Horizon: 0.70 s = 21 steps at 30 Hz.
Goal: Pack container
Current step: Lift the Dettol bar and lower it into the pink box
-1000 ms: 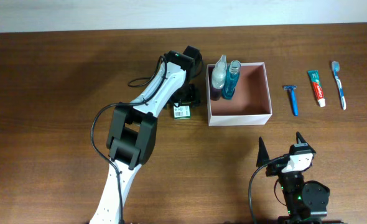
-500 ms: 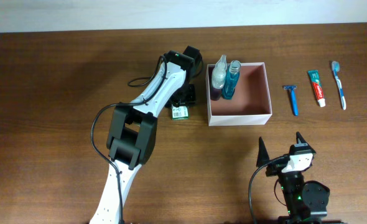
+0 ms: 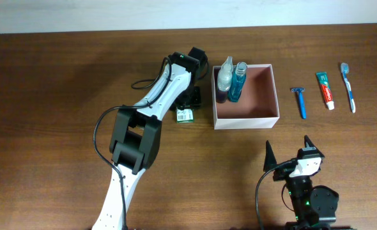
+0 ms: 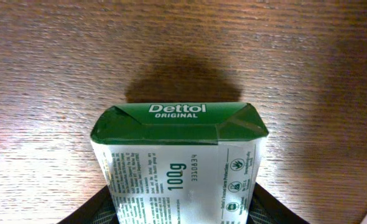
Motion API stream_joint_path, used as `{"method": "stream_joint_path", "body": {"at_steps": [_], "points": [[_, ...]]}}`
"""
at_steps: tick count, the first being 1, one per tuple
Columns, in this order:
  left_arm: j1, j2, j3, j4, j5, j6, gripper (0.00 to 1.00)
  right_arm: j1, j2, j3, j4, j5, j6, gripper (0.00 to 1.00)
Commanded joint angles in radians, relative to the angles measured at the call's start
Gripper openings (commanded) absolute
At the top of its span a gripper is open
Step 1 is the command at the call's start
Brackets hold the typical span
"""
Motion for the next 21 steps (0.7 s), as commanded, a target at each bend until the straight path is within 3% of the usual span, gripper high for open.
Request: {"method": "stream_joint_path", "body": {"at_steps": [1, 9, 17, 21], "points": [[0.005, 0.017, 0.0, -0.002, -0.056, 0.041, 0.51, 0.009, -0.007, -0.005, -0.005, -0.009, 0.0, 0.99], [0.033, 0.013, 0.121, -0.03, -0.063, 0.072, 0.51, 0.009, -0.007, -0.005, -0.005, -0.009, 0.0, 0.99], [0.12, 0.011, 0.501, -0.124, -0.126, 0.082, 0.51, 0.009, -0.007, -0.005, -0.005, -0.009, 0.0, 0.99], [0.132, 0.003, 0.727, -0.129, -0.126, 0.154, 0.51, 0.009, -0.007, -0.005, -0.005, -0.009, 0.0, 0.99]]}}
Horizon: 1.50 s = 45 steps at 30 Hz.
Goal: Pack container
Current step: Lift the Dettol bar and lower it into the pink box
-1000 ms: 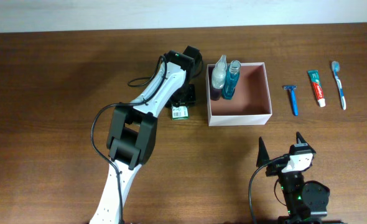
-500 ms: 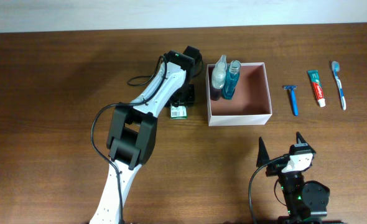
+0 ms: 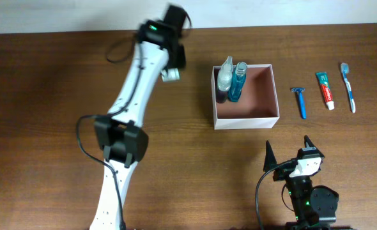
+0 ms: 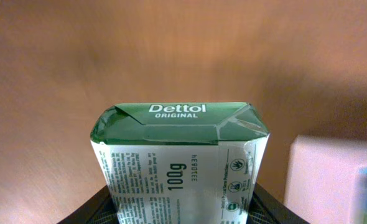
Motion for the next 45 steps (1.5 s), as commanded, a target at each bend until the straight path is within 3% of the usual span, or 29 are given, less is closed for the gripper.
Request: {"method": "stream_joint_path", "body": {"at_steps": [1, 4, 18, 25, 36, 45], "points": [[-0.003, -0.026, 0.201, -0.005, -0.026, 0.083, 0.51, 0.009, -0.007, -0.005, -0.005, -0.009, 0.001, 0.99], [-0.032, -0.03, 0.363, -0.006, -0.026, 0.096, 0.51, 0.009, -0.008, -0.005, -0.005, -0.009, 0.001, 0.99], [-0.344, -0.107, 0.36, 0.068, 0.021, 0.097, 0.51, 0.009, -0.007, -0.005, -0.005, -0.009, 0.001, 0.99], [-0.446, -0.107, 0.356, 0.058, 0.03, 0.248, 0.51, 0.009, -0.007, -0.005, -0.005, -0.009, 0.001, 0.99], [-0.505, -0.107, 0.092, 0.058, -0.025, 0.319, 0.52, 0.009, -0.007, -0.005, -0.005, -0.009, 0.001, 0.99], [-0.505, -0.107, -0.122, 0.239, 0.012, 0.527, 0.52, 0.009, -0.007, -0.005, -0.005, -0.009, 0.001, 0.99]]}}
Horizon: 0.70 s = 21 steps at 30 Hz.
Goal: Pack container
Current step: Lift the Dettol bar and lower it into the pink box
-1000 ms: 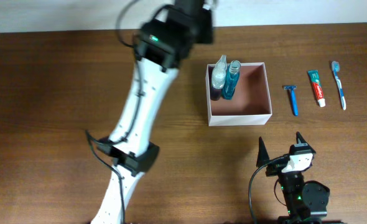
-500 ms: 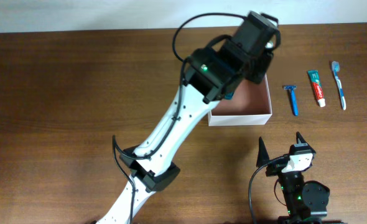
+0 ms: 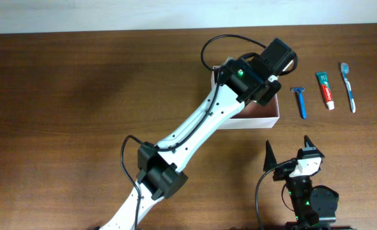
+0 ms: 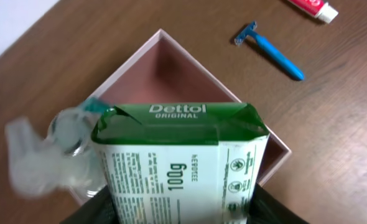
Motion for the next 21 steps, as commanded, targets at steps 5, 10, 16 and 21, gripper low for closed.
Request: {"method": "stream_joint_path", "body": {"at_steps": [5, 10, 16, 21], "points": [[0.003, -0.025, -0.136, 0.133, 0.021, 0.111, 0.52, 0.009, -0.008, -0.005, -0.005, -0.009, 0.001, 0.99], [0.003, -0.024, -0.205, 0.167, 0.021, 0.111, 0.52, 0.009, -0.008, -0.005, -0.005, -0.009, 0.001, 0.99], [0.006, -0.024, -0.276, 0.185, 0.017, 0.111, 0.53, 0.009, -0.007, -0.005, -0.005, -0.009, 0.001, 0.99], [0.02, -0.024, -0.296, 0.185, 0.017, 0.111, 0.62, 0.009, -0.007, -0.005, -0.005, -0.009, 0.001, 0.99]]}}
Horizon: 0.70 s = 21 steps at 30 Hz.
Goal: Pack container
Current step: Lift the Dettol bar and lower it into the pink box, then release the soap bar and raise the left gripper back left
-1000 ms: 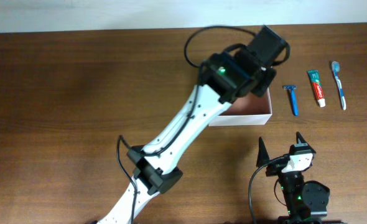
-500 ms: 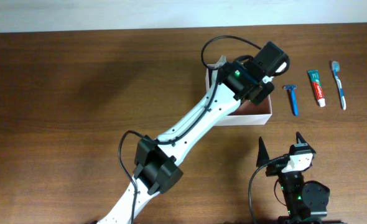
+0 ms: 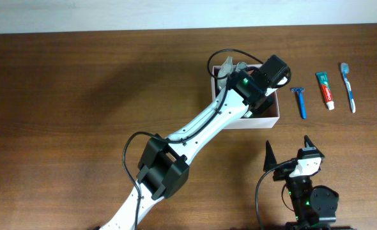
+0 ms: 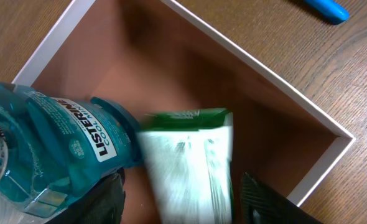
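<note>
The pink box point(image 4: 283, 87) fills the left wrist view. In it a green and white Dettol soap pack point(image 4: 190, 162) shows blurred between the spread fingers of my left gripper point(image 4: 183, 205), with a gap on each side. A blue mouthwash bottle point(image 4: 59, 143) lies against the box's left side. From overhead the left wrist point(image 3: 260, 82) covers most of the box point(image 3: 265, 119). Near the front edge my right gripper point(image 3: 287, 153) stands open and holds nothing.
Right of the box lie a blue razor point(image 3: 298, 102), a toothpaste tube point(image 3: 325, 89) and a toothbrush point(image 3: 348, 86) in a row. A clear spray bottle point(image 3: 227, 66) stands at the box's far left corner.
My left gripper has come lower into the box and opened. The soap pack, gripped above the box before, now sits loose and blurred between the fingers. The right arm is unchanged.
My left gripper held the soap pack on the table left of the box. Then it held it raised at the far left. Then it held it above the box. Now the gripper is open inside the box and the soap is free.
</note>
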Motion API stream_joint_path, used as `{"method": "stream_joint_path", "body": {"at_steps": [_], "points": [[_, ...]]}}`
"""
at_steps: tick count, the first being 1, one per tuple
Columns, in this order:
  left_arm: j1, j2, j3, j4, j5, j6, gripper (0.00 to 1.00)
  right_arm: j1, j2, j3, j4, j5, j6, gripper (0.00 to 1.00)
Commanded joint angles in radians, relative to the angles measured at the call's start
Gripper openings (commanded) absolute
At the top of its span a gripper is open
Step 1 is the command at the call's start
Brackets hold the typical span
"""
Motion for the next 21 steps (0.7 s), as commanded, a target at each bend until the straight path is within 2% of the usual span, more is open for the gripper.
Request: {"method": "stream_joint_path", "body": {"at_steps": [1, 9, 16, 20, 21], "points": [[0.019, -0.024, -0.01, 0.005, 0.006, 0.013, 0.61, 0.009, -0.007, -0.005, -0.005, -0.009, 0.001, 0.99], [0.047, -0.026, 0.0, 0.002, 0.008, 0.012, 0.62, 0.009, -0.007, -0.005, -0.005, -0.009, 0.001, 0.99], [0.043, -0.07, 0.083, -0.019, 0.015, 0.012, 0.62, 0.009, -0.008, -0.005, -0.005, -0.009, 0.001, 0.99], [0.043, -0.139, 0.152, -0.022, 0.074, 0.012, 0.64, 0.009, -0.007, -0.005, -0.005, -0.009, 0.001, 0.99], [0.043, -0.157, 0.167, -0.022, 0.092, 0.012, 0.66, 0.009, -0.007, -0.005, -0.005, -0.009, 0.001, 0.99]]}}
